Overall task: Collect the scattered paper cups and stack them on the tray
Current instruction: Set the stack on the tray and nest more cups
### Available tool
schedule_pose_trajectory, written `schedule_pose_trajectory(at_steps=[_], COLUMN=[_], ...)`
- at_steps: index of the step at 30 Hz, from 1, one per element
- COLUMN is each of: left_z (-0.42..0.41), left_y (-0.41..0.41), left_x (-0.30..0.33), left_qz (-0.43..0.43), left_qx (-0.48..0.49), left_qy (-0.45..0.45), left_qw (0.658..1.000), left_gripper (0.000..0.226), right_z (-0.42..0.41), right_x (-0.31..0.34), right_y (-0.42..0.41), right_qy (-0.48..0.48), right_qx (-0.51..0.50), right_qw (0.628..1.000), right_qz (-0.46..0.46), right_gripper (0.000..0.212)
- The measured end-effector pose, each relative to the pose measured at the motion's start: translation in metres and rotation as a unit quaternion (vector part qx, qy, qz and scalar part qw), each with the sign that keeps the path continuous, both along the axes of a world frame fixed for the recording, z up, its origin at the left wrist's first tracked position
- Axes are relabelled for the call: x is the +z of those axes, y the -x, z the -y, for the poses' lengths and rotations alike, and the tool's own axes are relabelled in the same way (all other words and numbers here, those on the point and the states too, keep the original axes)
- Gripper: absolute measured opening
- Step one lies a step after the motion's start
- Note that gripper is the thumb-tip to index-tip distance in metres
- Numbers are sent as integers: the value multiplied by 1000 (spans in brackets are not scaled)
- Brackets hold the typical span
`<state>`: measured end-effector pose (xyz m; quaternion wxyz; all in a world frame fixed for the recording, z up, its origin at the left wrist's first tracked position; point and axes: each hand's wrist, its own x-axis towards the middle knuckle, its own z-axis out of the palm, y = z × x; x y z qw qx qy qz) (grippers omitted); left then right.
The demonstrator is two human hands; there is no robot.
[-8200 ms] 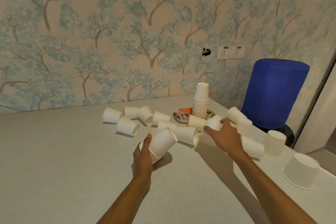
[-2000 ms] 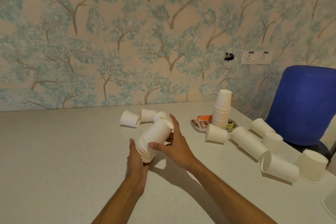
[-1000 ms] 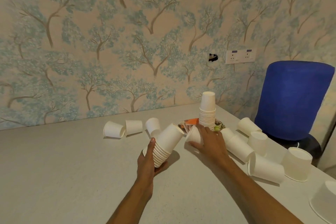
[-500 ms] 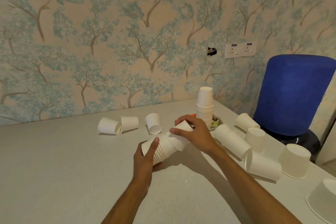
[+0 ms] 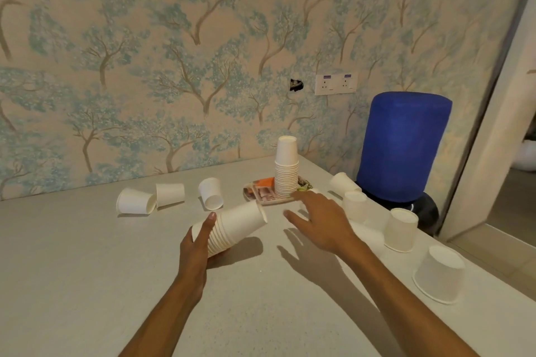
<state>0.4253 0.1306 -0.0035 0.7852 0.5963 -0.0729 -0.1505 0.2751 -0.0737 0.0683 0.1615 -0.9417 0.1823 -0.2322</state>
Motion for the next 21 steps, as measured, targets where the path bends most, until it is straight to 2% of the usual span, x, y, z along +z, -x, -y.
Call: schedule_pose_trajectory(at_steps=[3,7,10,14,18,21], left_z=[0,0,-1,-2,-1,-1], left_y=[-2,-4,-4,-4,-3,-2], left_x=[-1,-2,-2,-2,-2,-1], left_qz=[-2,-5,-8,-9,-15,-11], left_qx=[-8,-14,-12,-11,-9,-10], left_qy=[6,11,12,10,9,5], left_qw=[1000,1000,1000,1000,1000,1000], left_gripper=[83,66,65,67,69,74], right_z=[14,29,30,29,27,14], right_x=[-8,-22,-35,-42,-35,-28], right_y=[29,55,66,76,80,74], right_qy=[126,145,113,93,-45,-63], right_qx=[-103,-170,-197,-206,-144,-84], right_qw=[983,966,961,966,987,994], right_qz=[-88,-130,-157,-123,-58,-30], right_gripper=[61,75,76,75,83,78])
